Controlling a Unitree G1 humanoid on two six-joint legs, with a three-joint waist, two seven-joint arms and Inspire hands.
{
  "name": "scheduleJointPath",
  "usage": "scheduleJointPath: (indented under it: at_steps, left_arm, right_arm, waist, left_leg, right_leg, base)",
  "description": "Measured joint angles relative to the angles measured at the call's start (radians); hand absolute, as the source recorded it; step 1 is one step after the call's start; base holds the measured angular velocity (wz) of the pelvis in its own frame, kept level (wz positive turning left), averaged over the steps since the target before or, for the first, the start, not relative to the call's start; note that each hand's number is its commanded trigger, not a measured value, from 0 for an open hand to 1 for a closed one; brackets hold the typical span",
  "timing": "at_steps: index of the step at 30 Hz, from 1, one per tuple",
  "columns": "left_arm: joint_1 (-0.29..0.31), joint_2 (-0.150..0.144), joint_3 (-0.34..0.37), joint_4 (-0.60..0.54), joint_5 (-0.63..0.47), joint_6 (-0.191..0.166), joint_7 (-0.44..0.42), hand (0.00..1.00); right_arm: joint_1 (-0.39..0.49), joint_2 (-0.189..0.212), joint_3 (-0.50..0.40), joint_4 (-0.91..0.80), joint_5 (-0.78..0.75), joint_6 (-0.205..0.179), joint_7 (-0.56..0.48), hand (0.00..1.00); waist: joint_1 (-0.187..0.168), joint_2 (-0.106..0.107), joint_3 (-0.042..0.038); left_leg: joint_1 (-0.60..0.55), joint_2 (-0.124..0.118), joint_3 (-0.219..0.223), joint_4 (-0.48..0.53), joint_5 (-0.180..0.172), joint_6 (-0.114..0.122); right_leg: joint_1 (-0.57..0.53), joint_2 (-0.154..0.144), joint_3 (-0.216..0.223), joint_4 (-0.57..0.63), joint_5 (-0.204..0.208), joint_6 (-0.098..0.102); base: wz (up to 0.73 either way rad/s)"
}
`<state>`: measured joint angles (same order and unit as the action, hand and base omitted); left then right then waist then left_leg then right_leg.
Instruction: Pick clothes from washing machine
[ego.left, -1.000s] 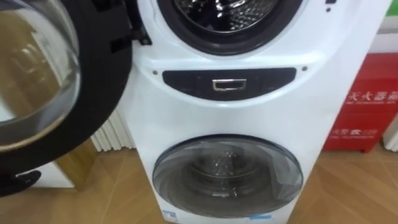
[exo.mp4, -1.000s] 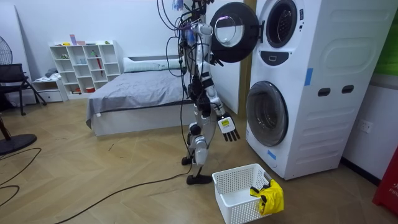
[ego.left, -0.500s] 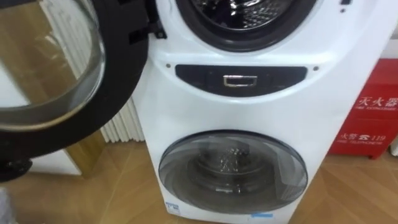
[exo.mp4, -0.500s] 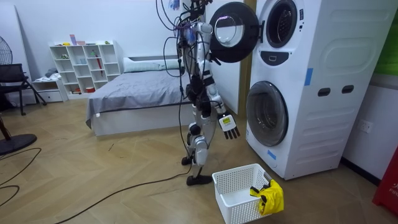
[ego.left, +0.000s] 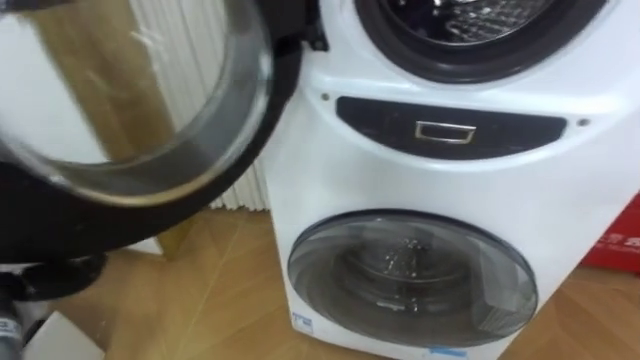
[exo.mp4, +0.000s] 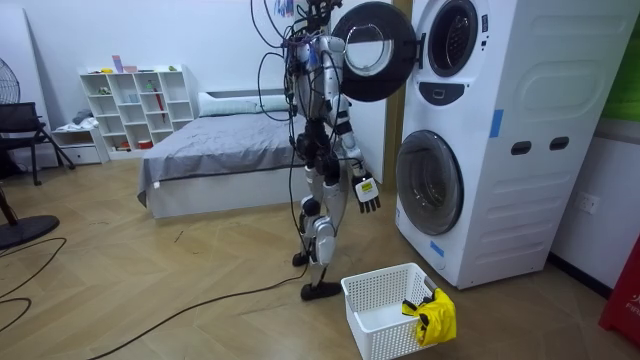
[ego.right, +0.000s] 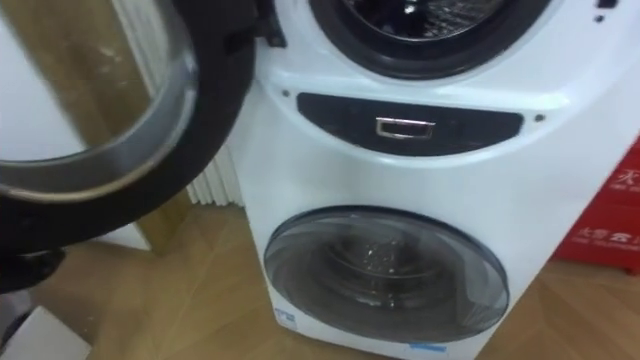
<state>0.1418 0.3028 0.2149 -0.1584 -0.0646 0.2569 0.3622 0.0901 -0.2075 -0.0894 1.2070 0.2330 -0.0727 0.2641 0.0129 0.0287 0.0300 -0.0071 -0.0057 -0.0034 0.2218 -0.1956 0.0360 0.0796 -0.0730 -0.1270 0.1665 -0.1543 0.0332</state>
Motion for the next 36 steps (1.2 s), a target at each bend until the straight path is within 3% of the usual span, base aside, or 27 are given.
scheduleJointPath:
  at_steps: [4, 7, 10, 15, 17, 21, 22, 26, 28, 30, 36]
  left_arm:
    - [0.021, -0.05, -0.087, -0.026, 0.042, 0.0, -0.022, 0.0]
    - [0.037, -0.054, -0.206, -0.026, 0.096, -0.003, -0.093, 0.0]
    - [0.053, -0.049, -0.317, -0.026, 0.121, -0.009, -0.166, 0.0]
    - [0.066, -0.046, -0.446, -0.025, 0.146, -0.08, -0.279, 0.0]
    - [0.066, -0.048, -0.501, -0.025, 0.15, -0.113, -0.327, 0.0]
    - [0.066, -0.05, -0.538, -0.025, 0.179, -0.151, -0.387, 0.0]
    - [0.067, -0.051, -0.543, -0.025, 0.186, -0.177, -0.398, 0.0]
    - [0.072, -0.049, -0.552, -0.022, 0.191, -0.21, -0.423, 0.0]
    - [0.089, -0.05, -0.553, 0.007, 0.192, -0.267, -0.427, 0.0]
    - [0.09, -0.056, -0.554, 0.036, 0.192, -0.292, -0.438, 0.0]
    - [0.092, -0.056, -0.554, 0.085, 0.202, -0.307, -0.444, 0.0]
  right_arm:
    - [0.0, 0.006, 0.051, 0.002, 0.037, -0.001, -0.026, 0.0]
    - [0.003, 0.022, 0.087, 0.004, 0.048, -0.003, -0.032, 0.0]
    - [-0.001, 0.022, 0.098, -0.003, 0.05, -0.02, -0.037, 0.0]
    - [-0.008, 0.022, 0.117, -0.006, 0.097, -0.037, -0.046, 0.0]
    - [-0.014, 0.022, 0.135, -0.006, 0.126, -0.04, -0.059, 0.0]
    - [-0.026, 0.031, 0.148, -0.005, 0.151, -0.057, -0.063, 0.0]
    - [-0.024, 0.034, 0.148, -0.003, 0.164, -0.058, -0.065, 0.0]
    - [-0.012, 0.041, 0.169, -0.001, 0.204, -0.058, -0.065, 0.0]
    - [-0.008, 0.047, 0.183, -0.001, 0.212, -0.057, -0.064, 0.0]
    - [-0.007, 0.049, 0.185, -0.001, 0.211, -0.057, -0.063, 0.0]
    - [-0.008, 0.049, 0.184, -0.002, 0.206, -0.056, -0.058, 0.0]
  waist:
    - [-0.004, -0.018, -0.0012]
    - [-0.011, -0.042, 0.007]
    - [-0.029, -0.049, 0.0038]
    - [-0.049, -0.044, 0.0017]
    - [-0.061, -0.037, -0.0028]
    - [-0.094, -0.028, -0.0113]
    - [-0.095, -0.027, -0.0118]
    - [-0.099, -0.03, -0.0167]
    - [-0.099, -0.037, -0.0186]
    - [-0.1, -0.04, -0.0229]
    - [-0.111, -0.039, -0.023]
  left_leg:
    - [0.001, -0.016, 0.001, -0.006, 0.01, 0.013]
    - [0.002, -0.024, 0.009, -0.008, 0.015, 0.019]
    - [-0.001, -0.024, 0.025, -0.012, 0.016, 0.023]
    - [-0.003, -0.022, 0.068, -0.023, 0.017, 0.024]
    - [0.001, -0.022, 0.08, -0.027, 0.017, 0.024]
    - [0.005, -0.022, 0.094, -0.033, 0.017, 0.023]
    - [0.015, -0.02, 0.106, -0.037, 0.017, 0.023]
    - [0.047, -0.008, 0.12, -0.056, 0.015, 0.019]
    - [0.072, -0.006, 0.136, -0.061, 0.013, 0.015]
    - [0.082, -0.005, 0.139, -0.066, 0.011, 0.012]
    - [0.089, -0.001, 0.14, -0.069, 0.009, 0.01]
  right_leg:
    - [0.004, -0.016, -0.012, 0.001, 0.008, 0.013]
    - [0.002, -0.024, -0.014, -0.001, 0.01, 0.016]
    - [-0.011, -0.028, -0.015, 0.0, 0.017, 0.026]
    - [-0.032, -0.029, -0.019, 0.0, 0.017, 0.028]
    - [-0.036, -0.028, -0.016, 0.0, 0.017, 0.028]
    - [-0.041, -0.026, -0.009, 0.001, 0.017, 0.028]
    - [-0.039, -0.024, -0.001, 0.0, 0.017, 0.028]
    - [-0.026, -0.018, -0.001, 0.0, 0.017, 0.028]
    - [-0.01, -0.014, -0.004, -0.001, 0.017, 0.028]
    - [-0.004, -0.012, -0.011, 0.0, 0.017, 0.028]
    - [0.007, -0.011, -0.012, -0.014, 0.018, 0.026]
  base:
    - [0.01]
    - [-0.07]
    - [-0.23]
    - [-0.31]
    - [-0.17]
    - [-0.16]
    - [-0.23]
    - [-0.24]
    - [-0.21]
    - [-0.11]
    - [-0.02]
